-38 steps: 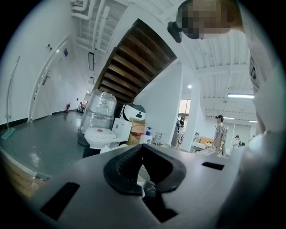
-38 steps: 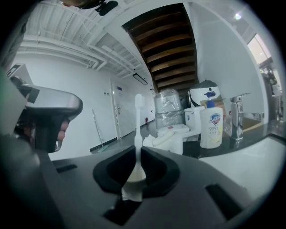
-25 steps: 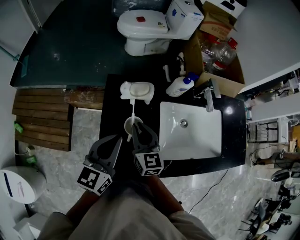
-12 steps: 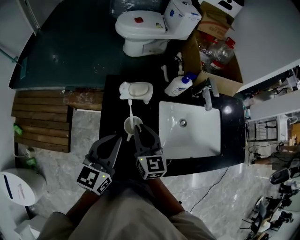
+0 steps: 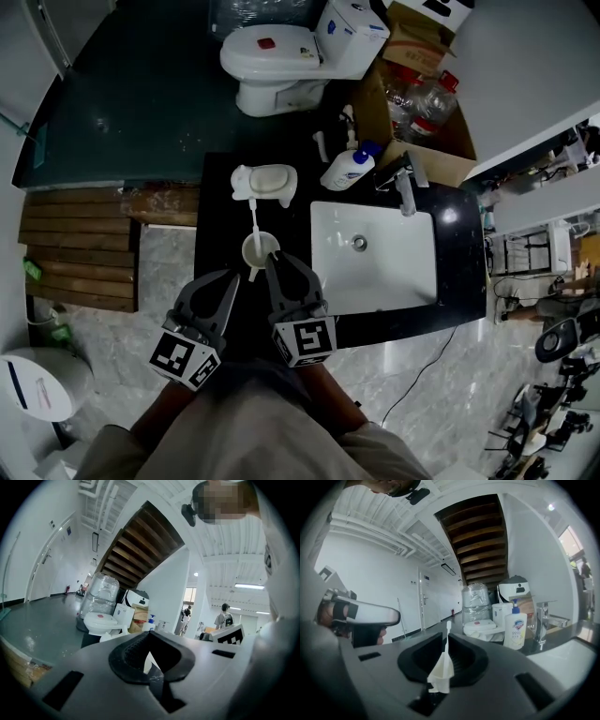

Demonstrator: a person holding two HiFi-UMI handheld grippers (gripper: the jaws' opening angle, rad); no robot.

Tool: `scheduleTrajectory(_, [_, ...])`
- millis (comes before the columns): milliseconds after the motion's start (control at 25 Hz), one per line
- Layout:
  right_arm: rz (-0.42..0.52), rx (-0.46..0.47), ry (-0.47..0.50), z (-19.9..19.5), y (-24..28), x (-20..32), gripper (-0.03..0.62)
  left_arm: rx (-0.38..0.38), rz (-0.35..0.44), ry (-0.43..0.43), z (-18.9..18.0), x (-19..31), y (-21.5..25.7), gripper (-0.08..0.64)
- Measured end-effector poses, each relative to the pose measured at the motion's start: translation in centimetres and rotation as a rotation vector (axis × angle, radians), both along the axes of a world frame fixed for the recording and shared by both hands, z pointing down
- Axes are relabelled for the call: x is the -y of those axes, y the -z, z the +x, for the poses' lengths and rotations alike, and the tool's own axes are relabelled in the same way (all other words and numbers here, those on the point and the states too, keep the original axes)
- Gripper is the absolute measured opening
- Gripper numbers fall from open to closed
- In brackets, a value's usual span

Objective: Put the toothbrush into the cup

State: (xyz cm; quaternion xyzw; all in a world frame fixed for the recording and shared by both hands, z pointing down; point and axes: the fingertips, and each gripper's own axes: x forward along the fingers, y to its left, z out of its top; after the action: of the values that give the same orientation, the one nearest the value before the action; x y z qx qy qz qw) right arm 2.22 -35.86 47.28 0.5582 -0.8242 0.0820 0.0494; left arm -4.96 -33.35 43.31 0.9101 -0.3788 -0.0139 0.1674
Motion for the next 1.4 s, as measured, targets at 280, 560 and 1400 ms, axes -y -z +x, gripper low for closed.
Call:
scheduleTrajectory(280, [0.025,-0.015,-0.008,0.3,1.2,-1.4,0.034,-0.017,0.006,-0.018,0.2,-0.2,0.4,0.009])
scheduleTrajectory(560, [0.048,-0.014,-0.019,0.0,2.8,-2.9,0.020,-0.020,0.014,-0.047,0.3,-0.7,0.6,0.009])
scheduleTrajectory(1400, [0.085,-0.027,-0.084,-0.7,4.4,-8.6,0.008,-0.014,0.025,-0.109,-0.2,-3.9,0.3,0.009])
